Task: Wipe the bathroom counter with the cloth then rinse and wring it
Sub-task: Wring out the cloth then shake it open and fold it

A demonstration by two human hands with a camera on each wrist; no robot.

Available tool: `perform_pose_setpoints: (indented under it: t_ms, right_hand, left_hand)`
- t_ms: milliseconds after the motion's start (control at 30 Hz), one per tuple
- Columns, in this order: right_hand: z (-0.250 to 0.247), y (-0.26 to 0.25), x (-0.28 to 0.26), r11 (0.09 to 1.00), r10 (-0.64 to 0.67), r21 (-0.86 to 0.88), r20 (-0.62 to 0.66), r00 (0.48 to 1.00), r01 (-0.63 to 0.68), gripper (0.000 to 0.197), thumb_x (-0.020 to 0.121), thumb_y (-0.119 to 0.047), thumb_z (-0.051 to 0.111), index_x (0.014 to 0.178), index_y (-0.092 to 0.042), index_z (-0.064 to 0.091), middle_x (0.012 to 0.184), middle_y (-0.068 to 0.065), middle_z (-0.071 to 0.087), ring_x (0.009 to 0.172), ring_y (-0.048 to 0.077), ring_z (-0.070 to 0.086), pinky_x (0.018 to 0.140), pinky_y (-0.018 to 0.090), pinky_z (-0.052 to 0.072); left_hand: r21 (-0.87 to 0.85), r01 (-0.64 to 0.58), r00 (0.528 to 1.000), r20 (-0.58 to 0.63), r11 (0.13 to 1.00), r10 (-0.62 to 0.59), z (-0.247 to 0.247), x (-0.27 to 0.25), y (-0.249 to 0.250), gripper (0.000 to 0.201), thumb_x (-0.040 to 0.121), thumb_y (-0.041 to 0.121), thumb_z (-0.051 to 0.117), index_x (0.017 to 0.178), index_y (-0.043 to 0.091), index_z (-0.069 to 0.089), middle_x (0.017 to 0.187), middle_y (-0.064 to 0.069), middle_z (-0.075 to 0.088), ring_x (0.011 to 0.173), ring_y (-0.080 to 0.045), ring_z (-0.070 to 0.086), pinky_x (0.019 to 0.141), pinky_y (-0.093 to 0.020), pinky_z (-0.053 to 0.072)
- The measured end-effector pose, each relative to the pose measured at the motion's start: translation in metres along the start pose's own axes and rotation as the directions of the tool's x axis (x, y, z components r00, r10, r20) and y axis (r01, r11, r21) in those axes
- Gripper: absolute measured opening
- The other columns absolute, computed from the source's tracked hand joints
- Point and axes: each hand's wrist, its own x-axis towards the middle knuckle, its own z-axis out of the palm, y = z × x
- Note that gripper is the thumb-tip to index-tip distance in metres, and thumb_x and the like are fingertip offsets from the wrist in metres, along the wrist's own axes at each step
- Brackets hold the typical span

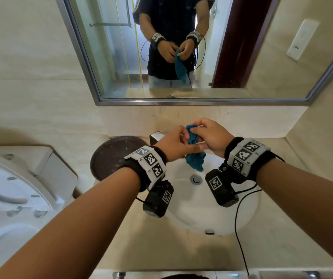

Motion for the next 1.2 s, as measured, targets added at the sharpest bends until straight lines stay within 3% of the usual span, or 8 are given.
perform_pose_setpoints:
  t_ms: [167,333,433,600,700,867,1000,1200]
  right_hand:
    - [-0.007,0.003,-0.01,0.996,0.0,0.087,0.109,0.994,-0.01,0.041,0.084,0.003,0.061,0.12,-0.009,0.045,0.099,0.009,0.061,0.088,0.019,0.063,0.078,0.03,0.056]
    - [-0.018,0.007,-0.011,1.0,-0.007,0.017,0.158,0.987,0.005,0.047,0.079,0.008,0.065,0.119,-0.008,0.048,0.093,0.009,0.065,0.084,0.019,0.066,0.075,0.027,0.058]
    - [-0.023,0.005,-0.009,0.98,0.022,-0.2,0.139,0.99,0.006,0.041,0.076,0.013,0.064,0.112,-0.004,0.055,0.08,0.006,0.064,0.07,0.017,0.064,0.065,0.021,0.057]
    - [-0.035,0.008,0.004,0.779,-0.109,-0.627,-0.093,0.99,0.027,0.013,0.084,-0.006,0.05,0.086,-0.009,0.063,0.074,0.003,0.057,0.079,0.022,0.053,0.074,0.034,0.048]
    - [-0.036,0.008,0.006,0.756,-0.123,-0.654,-0.089,0.988,0.035,0.016,0.089,-0.006,0.039,0.09,-0.01,0.054,0.077,0.002,0.052,0.078,0.021,0.047,0.063,0.028,0.038]
    - [-0.039,0.009,0.004,0.669,-0.204,-0.728,0.014,0.979,0.15,0.022,0.089,-0.005,0.04,0.1,-0.02,0.052,0.08,-0.003,0.049,0.075,0.016,0.046,0.058,0.022,0.035]
    - [-0.047,0.002,-0.001,0.383,0.015,-0.906,0.202,0.979,0.181,0.024,0.092,-0.015,0.051,0.114,-0.013,0.061,0.106,0.005,0.062,0.096,0.023,0.054,0.081,0.028,0.041]
    - [-0.044,0.002,0.008,0.539,-0.168,-0.837,0.001,0.986,0.093,0.018,0.096,-0.016,0.044,0.101,-0.011,0.06,0.103,0.009,0.06,0.09,0.021,0.049,0.077,0.027,0.036]
  left_hand:
    - [-0.024,-0.013,0.996,-0.085,1.0,0.011,-0.002,0.005,-0.013,0.017,0.082,0.015,0.069,0.086,0.02,0.054,0.078,0.0,0.059,0.08,-0.019,0.059,0.083,-0.039,0.053]
    - [-0.118,0.016,1.0,-0.002,0.993,-0.016,-0.018,-0.001,-0.016,0.015,0.09,0.005,0.056,0.084,0.018,0.06,0.071,0.0,0.061,0.066,-0.01,0.06,0.065,-0.024,0.052]
    - [-0.103,0.03,0.993,-0.112,0.994,-0.042,-0.028,0.002,-0.022,0.022,0.092,0.002,0.05,0.078,0.018,0.056,0.084,-0.013,0.06,0.081,-0.027,0.059,0.078,-0.04,0.052]
    - [-0.041,0.087,0.959,-0.269,0.995,-0.095,-0.038,0.007,-0.027,0.02,0.095,0.007,0.039,0.084,0.019,0.049,0.074,0.001,0.052,0.071,-0.017,0.048,0.057,-0.024,0.039]
    - [0.001,0.116,0.982,-0.152,0.993,-0.115,-0.039,0.005,-0.021,0.003,0.094,0.017,0.049,0.097,0.016,0.049,0.08,0.002,0.051,0.072,-0.012,0.047,0.061,-0.023,0.038]
    - [0.154,0.068,0.973,-0.227,0.986,-0.031,-0.049,0.002,-0.028,0.014,0.089,0.005,0.055,0.101,0.012,0.055,0.095,-0.006,0.057,0.088,-0.019,0.053,0.07,-0.025,0.042]
    - [0.331,0.09,0.994,-0.088,0.939,-0.065,-0.059,-0.001,-0.033,0.026,0.083,-0.002,0.058,0.107,0.009,0.057,0.104,-0.011,0.061,0.097,-0.024,0.055,0.078,-0.028,0.042]
    - [0.27,0.072,0.969,-0.247,0.96,-0.004,-0.068,0.003,-0.03,0.027,0.081,-0.007,0.047,0.088,0.018,0.052,0.084,0.0,0.057,0.083,-0.021,0.054,0.067,-0.028,0.043]
